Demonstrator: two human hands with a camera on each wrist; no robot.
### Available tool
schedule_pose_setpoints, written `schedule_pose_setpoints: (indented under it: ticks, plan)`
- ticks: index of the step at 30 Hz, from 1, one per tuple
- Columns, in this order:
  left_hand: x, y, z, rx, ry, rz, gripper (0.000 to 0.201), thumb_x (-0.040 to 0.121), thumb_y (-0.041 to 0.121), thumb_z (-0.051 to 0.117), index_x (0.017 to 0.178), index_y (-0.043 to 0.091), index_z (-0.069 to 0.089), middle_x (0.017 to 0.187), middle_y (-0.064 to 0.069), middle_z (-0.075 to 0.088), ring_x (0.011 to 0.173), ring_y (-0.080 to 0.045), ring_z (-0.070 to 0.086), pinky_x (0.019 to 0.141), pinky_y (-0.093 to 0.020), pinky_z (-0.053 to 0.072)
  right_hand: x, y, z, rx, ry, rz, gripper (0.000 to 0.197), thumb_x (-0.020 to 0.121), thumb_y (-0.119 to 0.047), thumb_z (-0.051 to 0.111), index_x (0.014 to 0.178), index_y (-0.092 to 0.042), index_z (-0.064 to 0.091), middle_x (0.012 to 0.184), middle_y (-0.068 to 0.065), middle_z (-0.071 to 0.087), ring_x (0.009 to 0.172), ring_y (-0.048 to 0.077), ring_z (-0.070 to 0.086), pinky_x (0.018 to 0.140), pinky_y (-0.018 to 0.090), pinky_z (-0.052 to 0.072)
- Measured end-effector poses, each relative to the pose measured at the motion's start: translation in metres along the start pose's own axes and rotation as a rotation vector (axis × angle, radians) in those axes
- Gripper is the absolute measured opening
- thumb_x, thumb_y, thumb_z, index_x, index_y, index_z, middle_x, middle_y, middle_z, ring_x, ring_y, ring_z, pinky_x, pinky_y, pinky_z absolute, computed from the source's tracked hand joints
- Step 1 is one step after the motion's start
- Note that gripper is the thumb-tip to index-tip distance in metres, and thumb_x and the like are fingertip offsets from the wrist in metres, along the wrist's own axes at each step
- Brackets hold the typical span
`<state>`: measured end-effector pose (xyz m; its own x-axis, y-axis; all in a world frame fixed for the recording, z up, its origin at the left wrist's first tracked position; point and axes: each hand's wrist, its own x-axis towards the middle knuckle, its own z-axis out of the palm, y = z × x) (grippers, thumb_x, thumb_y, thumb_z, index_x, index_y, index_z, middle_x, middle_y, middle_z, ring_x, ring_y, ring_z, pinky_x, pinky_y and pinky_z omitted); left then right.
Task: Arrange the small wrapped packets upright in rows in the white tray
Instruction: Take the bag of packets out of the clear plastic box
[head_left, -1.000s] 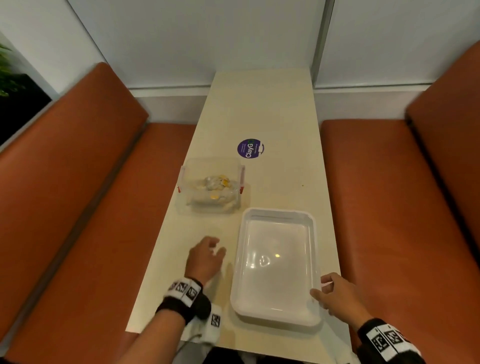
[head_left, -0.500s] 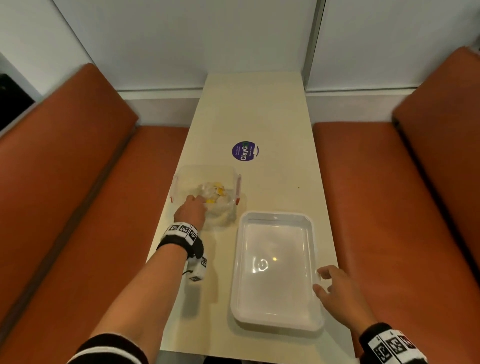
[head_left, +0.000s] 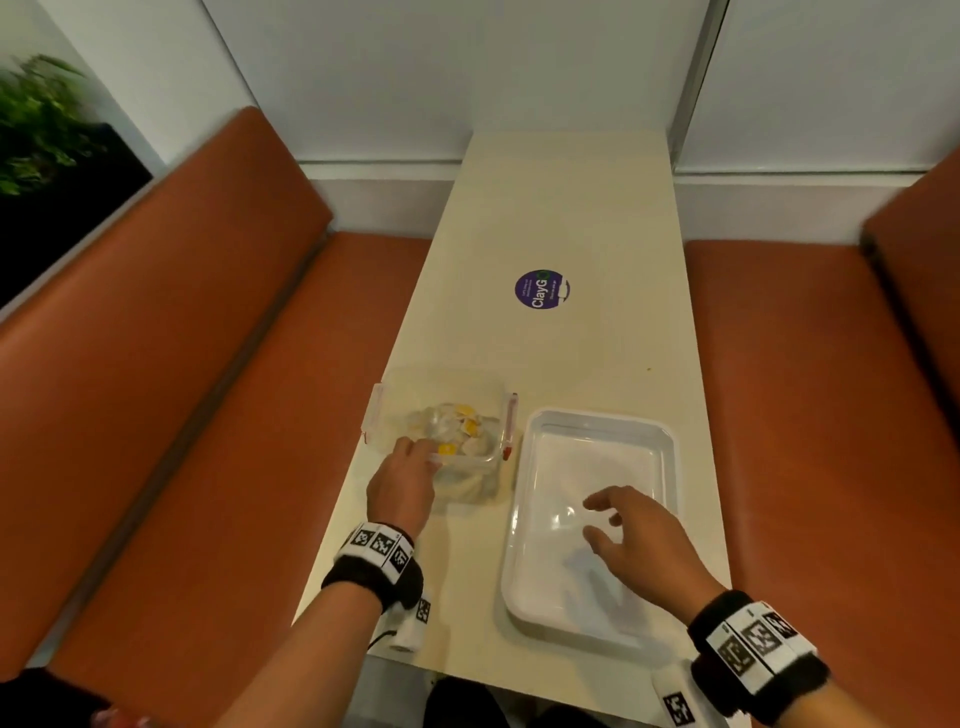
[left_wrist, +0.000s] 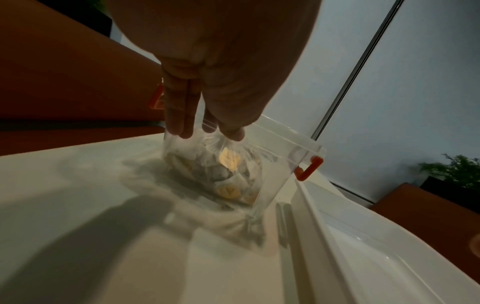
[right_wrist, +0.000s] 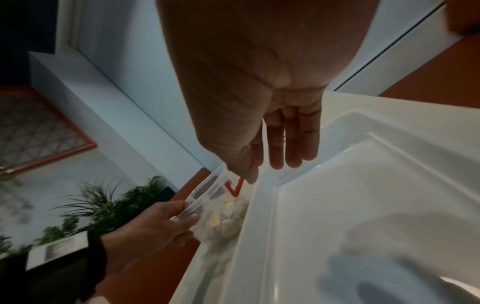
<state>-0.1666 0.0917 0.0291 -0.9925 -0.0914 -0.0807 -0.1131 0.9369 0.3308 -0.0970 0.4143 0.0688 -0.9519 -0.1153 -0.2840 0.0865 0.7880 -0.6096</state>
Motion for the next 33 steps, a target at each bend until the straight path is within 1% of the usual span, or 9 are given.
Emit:
schedule_pose_setpoints:
  ticks: [3,5,9,13,18,23,28,31,33]
  plan:
    - [0.002,0.008,-0.023,0.015,-0.128,-0.051,0.051,0.094,0.034,0.072,0.142,0.031,0.056,0.14,0.003,0.052,0.11,-0.028,0.067,0.085,-0.038,0.054,0.01,-0.025,0.004,-0.019,-0.008,-0.077,0.032,0.096,-0.042,0.067,0.126,-0.038,0.059,0.121,-0.023,0.058,0.108,0.001,0.057,0.085,0.014,0.04]
    - [0.011,0.013,-0.047,-0.071,-0.142,-0.067,0.063,0.086,0.033,0.076,0.144,0.034,0.052,0.143,0.007,0.049,0.12,-0.024,0.061,0.097,-0.041,0.054,0.017,-0.04,0.006,-0.044,-0.011,-0.109,0.032,0.097,-0.042,0.065,0.128,-0.037,0.059,0.122,-0.022,0.059,0.109,0.002,0.057,0.089,0.017,0.042]
    - [0.047,0.025,-0.071,-0.064,-0.109,0.061,0.05,0.094,0.026,0.067,0.142,0.034,0.055,0.144,0.009,0.053,0.115,-0.016,0.061,0.098,-0.037,0.052,0.023,-0.058,0.013,-0.071,-0.039,-0.141,0.03,0.098,-0.042,0.062,0.128,-0.035,0.06,0.124,-0.019,0.06,0.112,0.004,0.057,0.087,0.017,0.038]
    - [0.078,0.024,-0.054,0.095,-0.337,0.053,0.057,0.096,0.031,0.069,0.15,0.028,0.052,0.154,0.0,0.05,0.135,-0.025,0.054,0.108,-0.041,0.048,0.02,-0.064,0.019,-0.089,-0.073,-0.152,0.026,0.099,-0.044,0.061,0.124,-0.038,0.061,0.12,-0.021,0.059,0.109,0.001,0.055,0.086,0.016,0.037]
    - [0.096,0.024,-0.043,0.238,-0.403,0.084,0.024,0.098,0.024,0.07,0.121,0.022,0.074,0.132,-0.006,0.069,0.115,-0.028,0.068,0.096,-0.04,0.058,0.014,-0.056,0.013,-0.063,-0.057,-0.117,0.017,0.098,-0.044,0.063,0.115,-0.042,0.063,0.113,-0.023,0.059,0.102,0.001,0.057,0.084,0.014,0.041]
    - [0.092,0.03,-0.074,0.024,-0.31,0.029,0.021,0.1,0.017,0.059,0.114,0.021,0.074,0.128,-0.001,0.069,0.113,-0.022,0.064,0.09,-0.031,0.05,0.016,-0.057,-0.003,-0.021,-0.02,-0.131,0.012,0.098,-0.043,0.064,0.109,-0.047,0.061,0.111,-0.025,0.06,0.098,-0.001,0.059,0.085,0.016,0.047]
    - [0.048,0.036,-0.134,-0.217,-0.107,0.067,0.01,0.099,0.023,0.065,0.1,0.029,0.073,0.105,0.011,0.067,0.099,-0.012,0.06,0.079,-0.027,0.042,0.027,-0.092,-0.016,0.052,0.054,-0.246,0.019,0.097,-0.044,0.065,0.116,-0.042,0.064,0.113,-0.026,0.061,0.099,0.0,0.061,0.087,0.027,0.054]
    - [0.002,0.033,-0.159,-0.344,-0.028,0.098,0.006,0.095,0.027,0.074,0.093,0.033,0.073,0.09,0.019,0.068,0.081,0.004,0.059,0.063,-0.011,0.037,0.029,-0.121,-0.02,0.079,0.124,-0.386,0.029,0.095,-0.044,0.069,0.122,-0.039,0.062,0.115,-0.022,0.061,0.096,0.002,0.061,0.081,0.023,0.052]
    - [-0.028,0.028,-0.161,-0.423,-0.032,0.089,0.004,0.093,0.027,0.077,0.094,0.03,0.075,0.086,0.013,0.069,0.075,0.003,0.058,0.059,-0.012,0.041,0.027,-0.14,-0.016,0.078,0.137,-0.491,0.035,0.093,-0.045,0.072,0.126,-0.037,0.06,0.117,-0.019,0.06,0.095,0.003,0.06,0.078,0.019,0.05]
